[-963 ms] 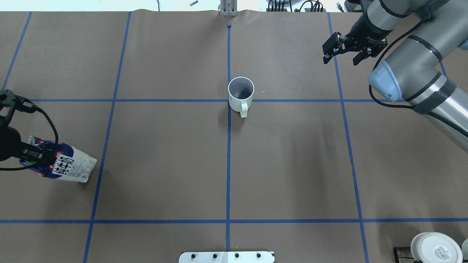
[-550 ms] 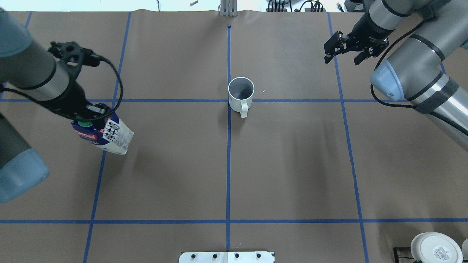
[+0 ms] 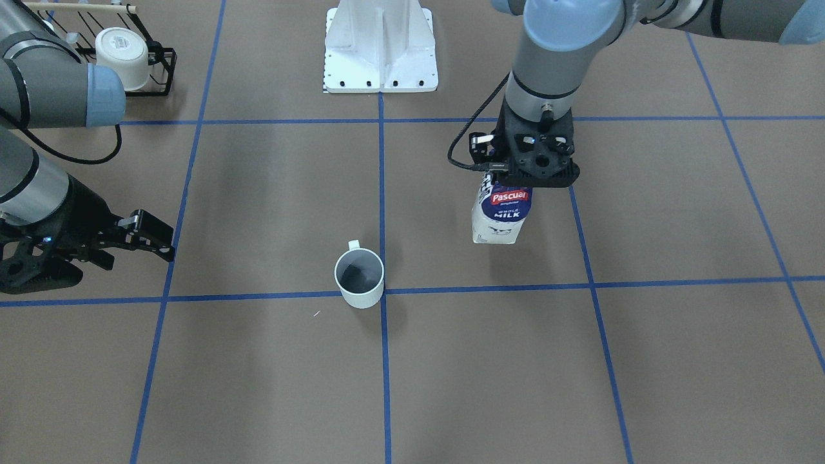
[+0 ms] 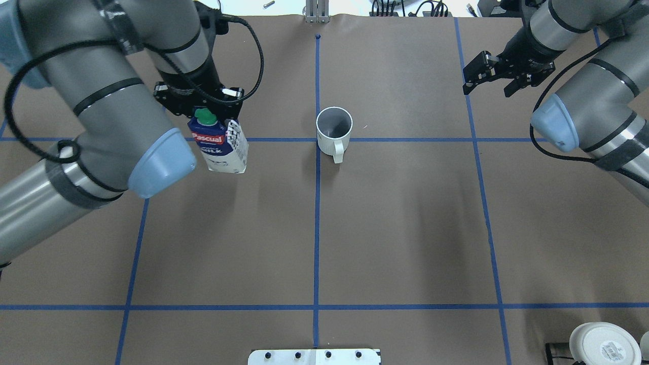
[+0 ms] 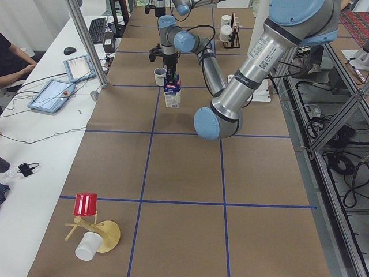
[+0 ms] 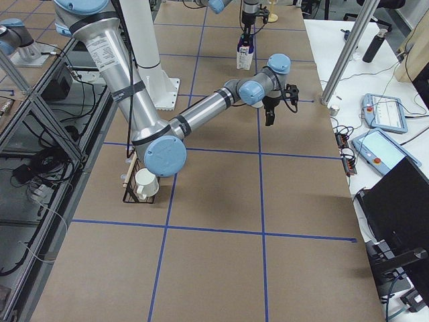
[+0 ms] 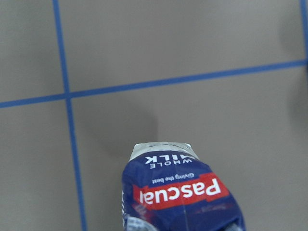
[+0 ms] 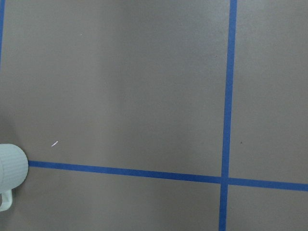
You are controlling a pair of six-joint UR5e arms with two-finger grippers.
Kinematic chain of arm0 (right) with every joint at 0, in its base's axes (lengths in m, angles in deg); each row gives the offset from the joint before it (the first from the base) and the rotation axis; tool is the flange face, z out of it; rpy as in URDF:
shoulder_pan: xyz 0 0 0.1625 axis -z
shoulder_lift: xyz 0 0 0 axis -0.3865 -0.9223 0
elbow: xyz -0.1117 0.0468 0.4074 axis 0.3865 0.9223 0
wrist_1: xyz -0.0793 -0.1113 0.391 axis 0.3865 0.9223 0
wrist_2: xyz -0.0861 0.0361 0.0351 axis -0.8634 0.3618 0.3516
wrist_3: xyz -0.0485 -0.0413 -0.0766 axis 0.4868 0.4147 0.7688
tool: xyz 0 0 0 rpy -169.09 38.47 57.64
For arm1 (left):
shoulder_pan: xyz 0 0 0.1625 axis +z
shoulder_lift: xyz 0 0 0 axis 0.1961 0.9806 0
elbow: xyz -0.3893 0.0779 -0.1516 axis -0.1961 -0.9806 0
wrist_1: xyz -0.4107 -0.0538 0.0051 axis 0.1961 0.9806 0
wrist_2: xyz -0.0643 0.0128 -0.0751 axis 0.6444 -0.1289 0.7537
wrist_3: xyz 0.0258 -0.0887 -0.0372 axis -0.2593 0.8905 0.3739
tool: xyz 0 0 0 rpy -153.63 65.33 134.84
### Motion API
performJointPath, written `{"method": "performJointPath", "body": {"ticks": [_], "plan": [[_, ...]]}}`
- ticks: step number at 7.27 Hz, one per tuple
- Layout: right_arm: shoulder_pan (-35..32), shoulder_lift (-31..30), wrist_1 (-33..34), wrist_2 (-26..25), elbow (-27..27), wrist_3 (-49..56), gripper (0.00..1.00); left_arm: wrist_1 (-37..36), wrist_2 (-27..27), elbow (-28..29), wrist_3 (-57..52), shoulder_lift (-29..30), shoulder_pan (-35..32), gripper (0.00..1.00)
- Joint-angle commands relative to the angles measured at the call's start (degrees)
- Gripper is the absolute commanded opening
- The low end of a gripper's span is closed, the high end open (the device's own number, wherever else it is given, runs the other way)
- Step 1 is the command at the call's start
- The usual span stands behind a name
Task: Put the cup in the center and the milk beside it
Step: 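Carry the milk carton with the left gripper beside the white mug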
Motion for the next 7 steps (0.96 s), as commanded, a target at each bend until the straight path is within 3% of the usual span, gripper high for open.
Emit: {"method": "performJointPath", "body": {"ticks": [1, 2, 7], "plan": [[-0.02, -0.62, 0.01, -0.07, -0.59, 0.00, 1.00, 9.50, 0.18, 14.63, 6.91, 9.03, 1.74, 0.00], [-0.02, -0.97, -0.25, -0.25, -0.59, 0.00, 1.00, 11.35, 0.09, 18.79, 8.93, 11.95, 2.63, 0.00], [0.06, -0.97, -0.34, -1.83, -0.07, 0.00, 1.00, 19.43, -0.18, 24.10, 13.42, 11.80, 4.48, 0.00]]}}
